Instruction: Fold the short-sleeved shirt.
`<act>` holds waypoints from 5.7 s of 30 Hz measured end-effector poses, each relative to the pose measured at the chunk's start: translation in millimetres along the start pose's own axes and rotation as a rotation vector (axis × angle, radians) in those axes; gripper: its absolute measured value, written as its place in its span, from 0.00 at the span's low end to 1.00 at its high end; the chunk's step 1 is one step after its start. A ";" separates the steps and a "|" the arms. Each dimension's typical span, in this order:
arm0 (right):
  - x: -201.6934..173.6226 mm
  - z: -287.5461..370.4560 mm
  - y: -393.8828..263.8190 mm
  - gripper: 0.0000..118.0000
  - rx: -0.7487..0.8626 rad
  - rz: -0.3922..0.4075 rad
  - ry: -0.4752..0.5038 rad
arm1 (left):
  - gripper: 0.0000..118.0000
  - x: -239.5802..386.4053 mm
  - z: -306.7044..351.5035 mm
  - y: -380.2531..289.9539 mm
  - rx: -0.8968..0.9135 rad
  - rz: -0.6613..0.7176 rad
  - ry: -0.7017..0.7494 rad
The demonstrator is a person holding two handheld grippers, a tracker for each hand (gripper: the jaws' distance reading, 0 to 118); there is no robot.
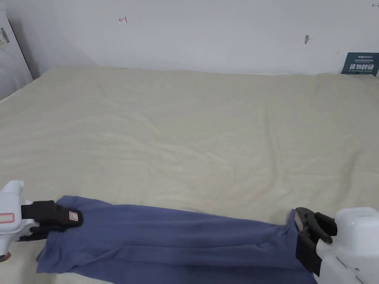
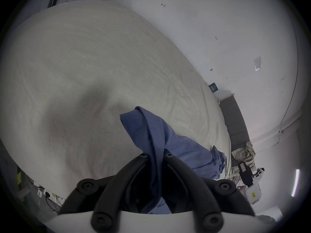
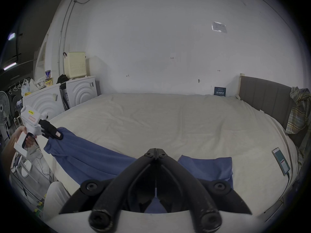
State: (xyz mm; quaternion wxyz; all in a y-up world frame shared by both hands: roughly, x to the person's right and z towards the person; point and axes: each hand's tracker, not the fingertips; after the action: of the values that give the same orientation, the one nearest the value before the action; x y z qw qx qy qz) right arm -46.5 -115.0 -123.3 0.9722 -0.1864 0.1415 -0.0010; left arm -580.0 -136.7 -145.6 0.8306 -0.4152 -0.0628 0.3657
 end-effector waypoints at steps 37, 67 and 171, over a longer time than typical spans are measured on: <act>63.1 17.6 -18.9 0.00 -0.037 -0.114 -0.061 | 0.81 231.2 -143.7 -68.1 -0.240 -0.350 -0.030; 83.0 26.2 -26.5 0.00 -0.065 -0.139 -0.069 | 0.06 265.3 -230.0 -153.5 -0.493 -0.445 -0.093; 129.6 36.0 -35.2 0.00 -0.076 -0.201 -0.121 | 1.00 330.9 -236.9 -135.2 -0.542 -0.359 -0.276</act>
State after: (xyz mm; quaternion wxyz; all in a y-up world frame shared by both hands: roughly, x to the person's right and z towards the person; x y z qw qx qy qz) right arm 89.6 -141.8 -114.0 0.9663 -0.2358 0.0629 -0.0817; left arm -168.5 -123.4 -265.5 0.7250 -0.5494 -0.3413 0.2366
